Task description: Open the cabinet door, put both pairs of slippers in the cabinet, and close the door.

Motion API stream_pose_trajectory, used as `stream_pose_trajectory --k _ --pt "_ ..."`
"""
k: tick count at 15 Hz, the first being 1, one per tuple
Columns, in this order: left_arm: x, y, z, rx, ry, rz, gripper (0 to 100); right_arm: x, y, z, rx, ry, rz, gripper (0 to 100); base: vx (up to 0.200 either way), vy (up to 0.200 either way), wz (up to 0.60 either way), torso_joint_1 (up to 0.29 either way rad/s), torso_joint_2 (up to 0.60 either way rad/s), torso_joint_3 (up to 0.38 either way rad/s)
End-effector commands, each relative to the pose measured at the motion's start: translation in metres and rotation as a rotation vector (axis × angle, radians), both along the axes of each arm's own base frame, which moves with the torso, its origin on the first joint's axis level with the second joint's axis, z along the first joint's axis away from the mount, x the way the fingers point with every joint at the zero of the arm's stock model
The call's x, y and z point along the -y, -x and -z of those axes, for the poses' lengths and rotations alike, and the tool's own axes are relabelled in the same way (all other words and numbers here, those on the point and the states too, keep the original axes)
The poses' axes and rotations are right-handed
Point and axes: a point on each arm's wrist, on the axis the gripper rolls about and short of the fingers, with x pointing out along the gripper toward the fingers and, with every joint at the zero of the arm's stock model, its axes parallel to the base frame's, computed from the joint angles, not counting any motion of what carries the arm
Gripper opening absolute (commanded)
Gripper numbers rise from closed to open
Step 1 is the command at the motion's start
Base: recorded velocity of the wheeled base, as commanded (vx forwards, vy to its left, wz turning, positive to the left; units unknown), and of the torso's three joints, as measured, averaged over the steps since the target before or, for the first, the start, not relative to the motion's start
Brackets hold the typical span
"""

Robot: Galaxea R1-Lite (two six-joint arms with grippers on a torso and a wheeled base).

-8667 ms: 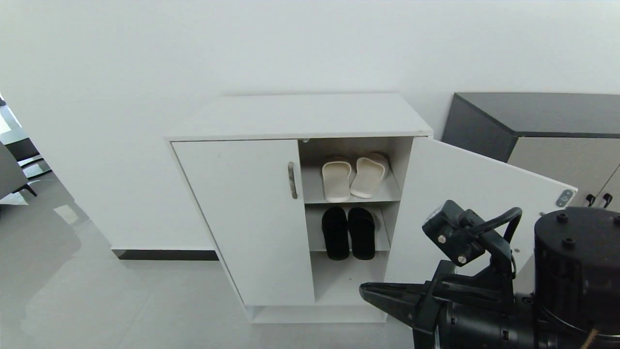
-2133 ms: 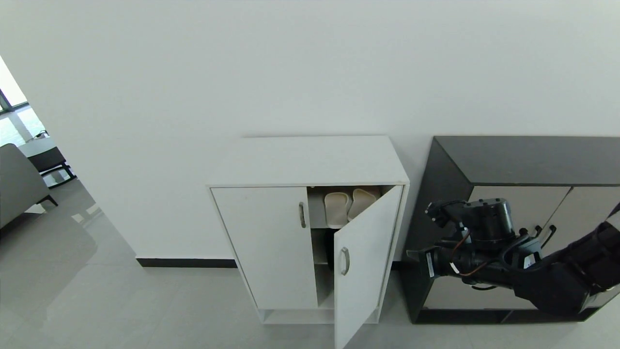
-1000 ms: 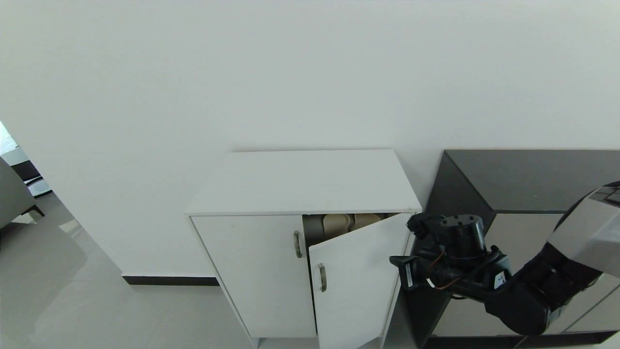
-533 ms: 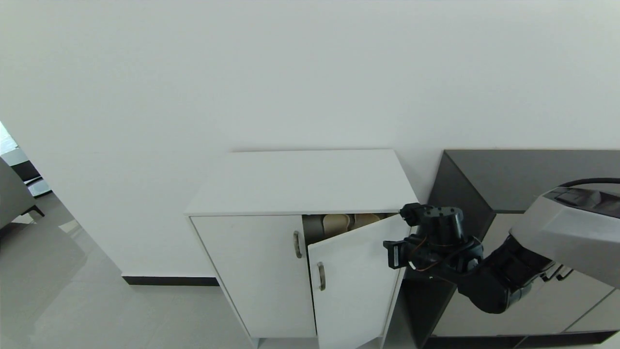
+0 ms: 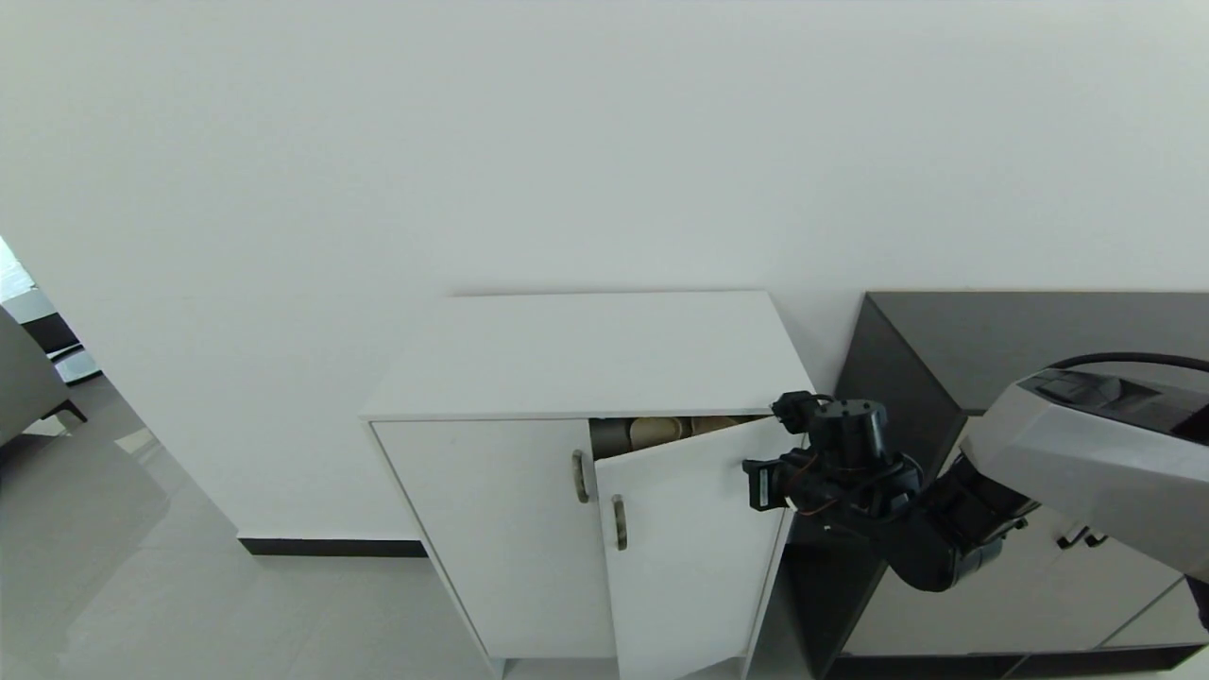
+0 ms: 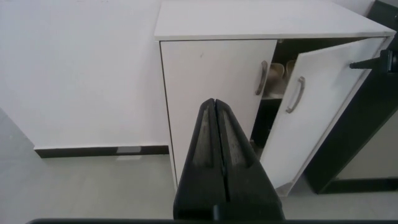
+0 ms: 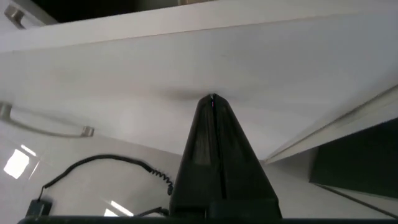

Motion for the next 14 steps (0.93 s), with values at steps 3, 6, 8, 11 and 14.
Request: stream_pose_trajectory --k 3,6,8,11,14 --pt "0.0 0.0 0.0 0.001 0.0 0.0 0 0.002 -0.009 0.001 0.019 0.0 0.025 0 0.0 0.0 0.0 0.0 0.0 0.0" --pt "0.0 0.0 0.0 0.001 0.0 0.0 0 0.003 -0.012 -0.001 0.025 -0.002 0.03 0 0.0 0.0 0.0 0.0 0.0 0.0" --pt "0.0 0.0 0.0 0.001 0.0 0.0 0 0.005 -0.013 -0.001 0.026 -0.003 0.035 0 0.0 0.0 0.0 0.0 0.0 0.0" --pt "0.0 0.0 0.0 -0.001 0.001 0.0 0 0.005 -0.011 -0.001 0.025 0.001 0.033 0 0.0 0.0 0.0 0.0 0.0 0.0" --pt "0.0 0.0 0.0 0.001 0.001 0.0 0 0.01 -0.002 -0.004 0.034 0.054 0.013 0 0.0 0.0 0.0 0.0 0.0 0.0"
